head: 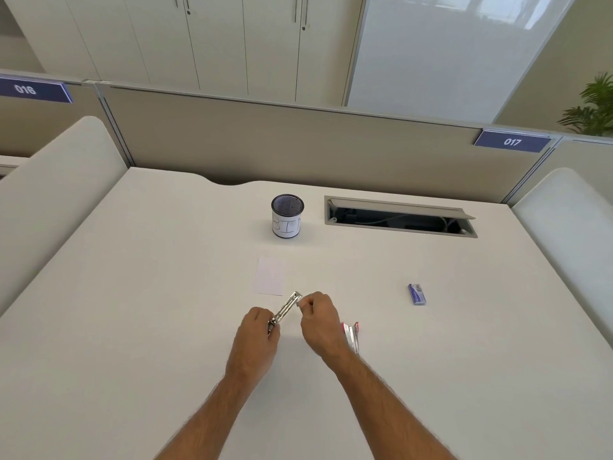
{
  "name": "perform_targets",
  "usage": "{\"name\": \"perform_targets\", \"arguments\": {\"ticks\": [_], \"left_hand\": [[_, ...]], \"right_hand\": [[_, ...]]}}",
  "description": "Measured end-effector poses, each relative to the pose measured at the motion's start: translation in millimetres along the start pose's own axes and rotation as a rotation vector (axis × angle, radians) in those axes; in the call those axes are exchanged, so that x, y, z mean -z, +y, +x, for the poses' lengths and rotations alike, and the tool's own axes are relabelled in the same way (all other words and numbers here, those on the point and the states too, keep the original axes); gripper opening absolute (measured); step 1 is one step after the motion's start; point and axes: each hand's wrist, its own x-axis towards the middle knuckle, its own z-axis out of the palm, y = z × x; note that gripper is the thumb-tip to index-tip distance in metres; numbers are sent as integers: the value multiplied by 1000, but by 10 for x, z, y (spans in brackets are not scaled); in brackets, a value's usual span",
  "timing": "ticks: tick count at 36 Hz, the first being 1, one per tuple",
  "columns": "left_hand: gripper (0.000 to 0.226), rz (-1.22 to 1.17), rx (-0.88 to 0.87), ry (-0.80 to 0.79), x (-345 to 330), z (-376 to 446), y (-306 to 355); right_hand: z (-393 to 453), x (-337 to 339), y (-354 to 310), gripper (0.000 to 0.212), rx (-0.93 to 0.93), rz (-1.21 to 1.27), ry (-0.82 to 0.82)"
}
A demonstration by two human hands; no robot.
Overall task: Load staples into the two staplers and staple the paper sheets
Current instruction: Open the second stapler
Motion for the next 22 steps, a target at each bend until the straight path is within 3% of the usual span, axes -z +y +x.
{"name": "perform_targets", "arguments": {"ticks": [10, 22], "left_hand": [[9, 315, -46, 16, -49, -33, -253], [14, 256, 30, -73, -73, -88, -450]], "right_hand": [[33, -19, 99, 20, -60, 34, -28], [235, -92, 58, 19, -88, 119, -25]]}}
